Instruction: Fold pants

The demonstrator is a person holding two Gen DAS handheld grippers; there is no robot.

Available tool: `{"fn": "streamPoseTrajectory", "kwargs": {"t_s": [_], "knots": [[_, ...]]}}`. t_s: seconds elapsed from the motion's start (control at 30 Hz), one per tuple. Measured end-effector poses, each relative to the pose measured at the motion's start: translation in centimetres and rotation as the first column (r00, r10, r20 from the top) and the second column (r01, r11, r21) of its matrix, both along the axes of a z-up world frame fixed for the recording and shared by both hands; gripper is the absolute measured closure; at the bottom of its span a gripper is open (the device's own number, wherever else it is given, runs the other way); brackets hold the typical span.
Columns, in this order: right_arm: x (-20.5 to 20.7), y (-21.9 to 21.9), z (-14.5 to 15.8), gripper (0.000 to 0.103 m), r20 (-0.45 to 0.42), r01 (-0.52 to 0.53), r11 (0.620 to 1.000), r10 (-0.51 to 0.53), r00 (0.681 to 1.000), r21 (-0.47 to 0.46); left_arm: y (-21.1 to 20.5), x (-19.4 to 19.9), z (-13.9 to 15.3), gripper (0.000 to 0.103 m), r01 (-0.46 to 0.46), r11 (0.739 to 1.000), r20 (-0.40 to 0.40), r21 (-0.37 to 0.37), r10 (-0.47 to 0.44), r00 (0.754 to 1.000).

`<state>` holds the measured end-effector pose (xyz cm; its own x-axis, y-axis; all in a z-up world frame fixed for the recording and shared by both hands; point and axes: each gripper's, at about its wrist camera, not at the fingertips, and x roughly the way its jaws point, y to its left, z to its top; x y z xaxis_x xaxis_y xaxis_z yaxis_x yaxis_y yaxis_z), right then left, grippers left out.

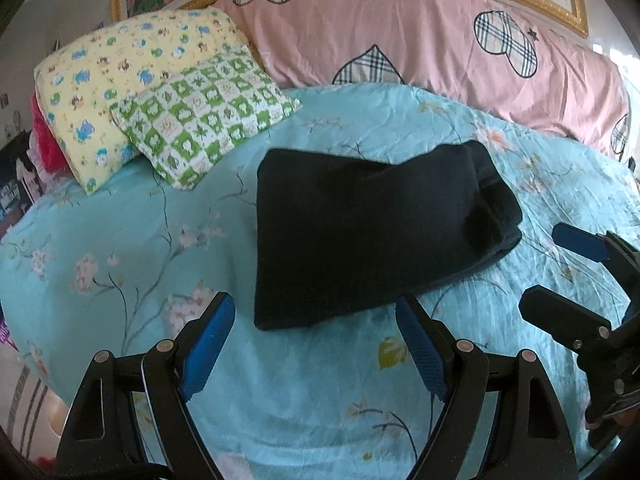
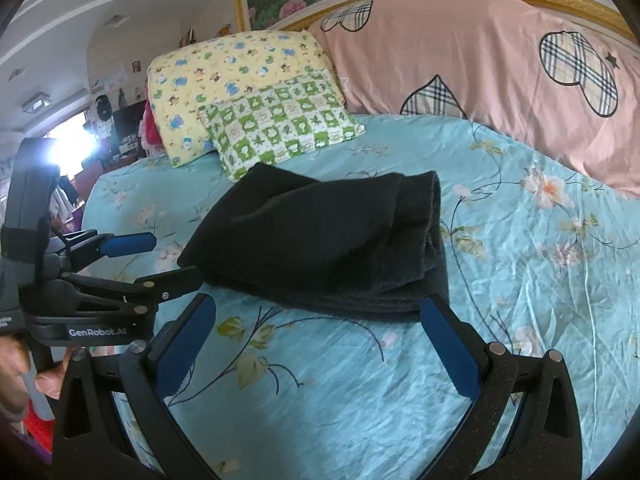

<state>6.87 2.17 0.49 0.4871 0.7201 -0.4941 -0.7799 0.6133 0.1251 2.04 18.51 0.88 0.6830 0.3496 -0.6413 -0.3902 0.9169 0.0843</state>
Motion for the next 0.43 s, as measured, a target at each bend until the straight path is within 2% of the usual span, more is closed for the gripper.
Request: {"fn": "streamPoseTrajectory", "kwargs": {"t_s": [0.23,0.33,0.43], "knots": [[1.1,0.0,0.9,0.001,-0.018,0.033,0.999,-0.032,0.999,0.017,-0.5,0.8,1.4,0.020,-0.004,0.999,0.021,0.047,0.003,1.000],[2.1,0.0,0.8,0.001,-0.068,0.055,0.998,-0.053,0.996,0.041,-0.8,1.5,1.6,0.020,-0.008,0.997,0.014,0.070,0.007,1.000],[3.0,-0.1,0.6,0.001,-0.122,0.088,0.993,-0.079,0.989,0.073,-0.8,2.2,1.7,0.020,-0.011,0.998,0.011,0.056,0.010,1.000]]}}
